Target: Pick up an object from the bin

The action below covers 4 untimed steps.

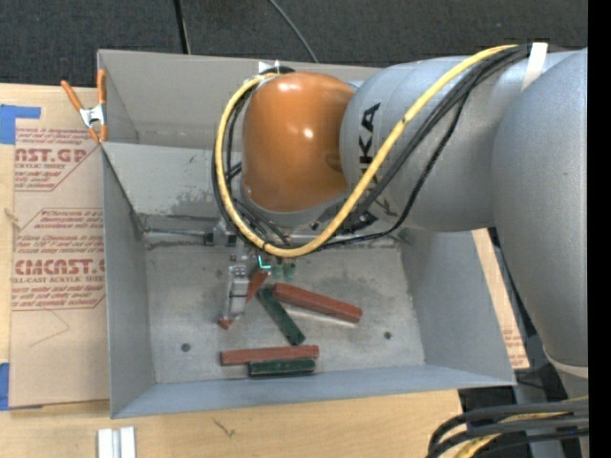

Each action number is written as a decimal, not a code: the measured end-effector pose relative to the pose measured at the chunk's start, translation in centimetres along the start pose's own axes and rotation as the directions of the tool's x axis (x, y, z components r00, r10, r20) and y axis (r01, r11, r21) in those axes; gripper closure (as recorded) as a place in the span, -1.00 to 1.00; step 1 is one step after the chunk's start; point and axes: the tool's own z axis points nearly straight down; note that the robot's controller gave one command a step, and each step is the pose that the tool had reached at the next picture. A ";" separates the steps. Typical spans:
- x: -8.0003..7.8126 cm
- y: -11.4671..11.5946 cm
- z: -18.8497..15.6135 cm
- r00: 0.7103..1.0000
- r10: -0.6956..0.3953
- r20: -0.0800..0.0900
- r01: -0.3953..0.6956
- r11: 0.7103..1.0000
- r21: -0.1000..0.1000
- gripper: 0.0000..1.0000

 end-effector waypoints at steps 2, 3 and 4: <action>-1.5 -1.4 3.9 0.969 -0.246 0.017 0.247 0.969 0.001 -1.00; -1.3 -3.3 6.9 0.934 -0.357 0.003 0.357 0.934 0.001 -1.00; -2.5 -3.3 7.0 0.917 -0.399 0.008 0.399 0.917 0.003 -1.00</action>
Offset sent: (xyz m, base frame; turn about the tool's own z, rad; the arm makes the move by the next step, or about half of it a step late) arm 0.0330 -0.0434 -0.1279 -0.6785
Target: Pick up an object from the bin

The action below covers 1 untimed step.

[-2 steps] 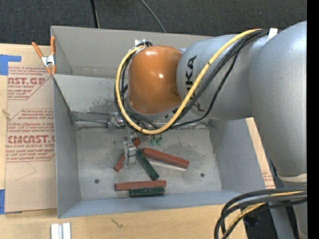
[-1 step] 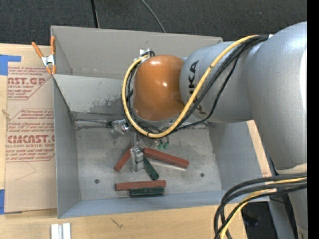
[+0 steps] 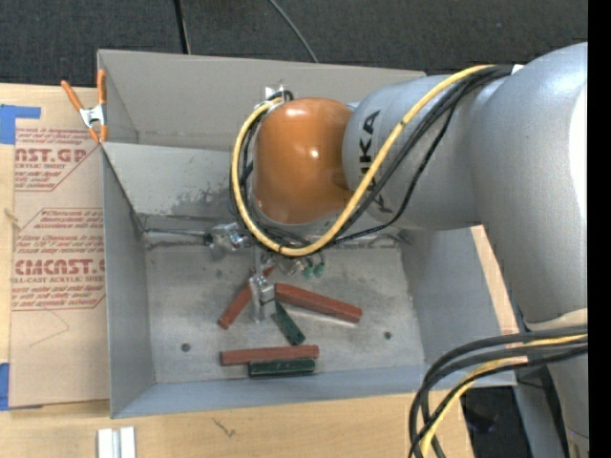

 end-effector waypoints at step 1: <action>-2.6 -0.6 5.7 0.971 -0.239 0.002 0.239 0.971 0.001 -1.00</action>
Offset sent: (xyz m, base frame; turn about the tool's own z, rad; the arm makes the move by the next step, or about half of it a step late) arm 0.0291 0.0016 -0.0574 -0.2746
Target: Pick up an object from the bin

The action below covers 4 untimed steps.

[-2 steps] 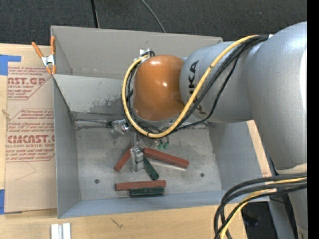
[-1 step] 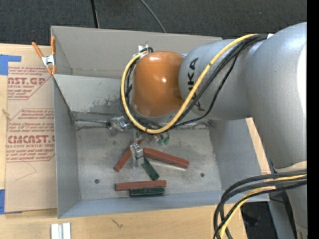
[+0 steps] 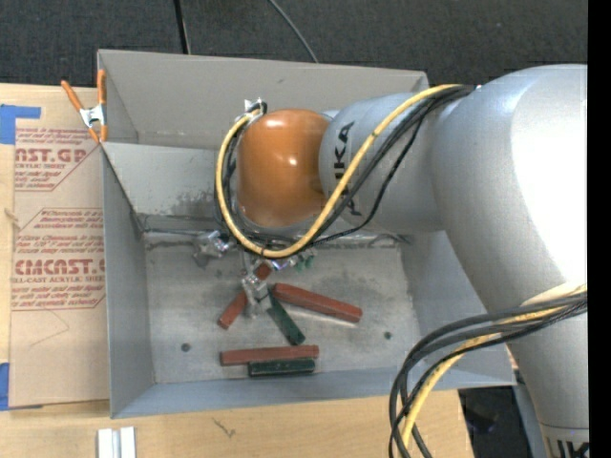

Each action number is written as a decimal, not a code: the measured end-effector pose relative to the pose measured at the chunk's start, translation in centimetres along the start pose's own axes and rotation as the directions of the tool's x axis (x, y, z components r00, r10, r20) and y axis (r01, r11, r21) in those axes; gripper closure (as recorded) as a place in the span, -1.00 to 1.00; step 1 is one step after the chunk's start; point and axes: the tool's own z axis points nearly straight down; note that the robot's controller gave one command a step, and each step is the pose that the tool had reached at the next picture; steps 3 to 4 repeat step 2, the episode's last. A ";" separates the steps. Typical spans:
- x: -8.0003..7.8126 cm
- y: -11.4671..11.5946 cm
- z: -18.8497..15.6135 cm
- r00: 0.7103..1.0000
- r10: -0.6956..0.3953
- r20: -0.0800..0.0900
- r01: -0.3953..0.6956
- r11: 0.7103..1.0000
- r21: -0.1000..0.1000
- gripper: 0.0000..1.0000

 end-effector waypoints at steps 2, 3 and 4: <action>-0.1 -0.3 0.1 0.999 -0.032 -0.001 0.032 0.999 -0.002 1.00; -0.1 -0.3 0.1 0.999 -0.032 -0.001 0.032 0.999 -0.002 1.00; -0.1 -0.3 0.1 0.999 -0.032 -0.001 0.032 0.999 -0.002 1.00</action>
Offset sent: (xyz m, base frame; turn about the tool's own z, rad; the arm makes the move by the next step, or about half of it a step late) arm 0.0000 0.0000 0.0000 0.0000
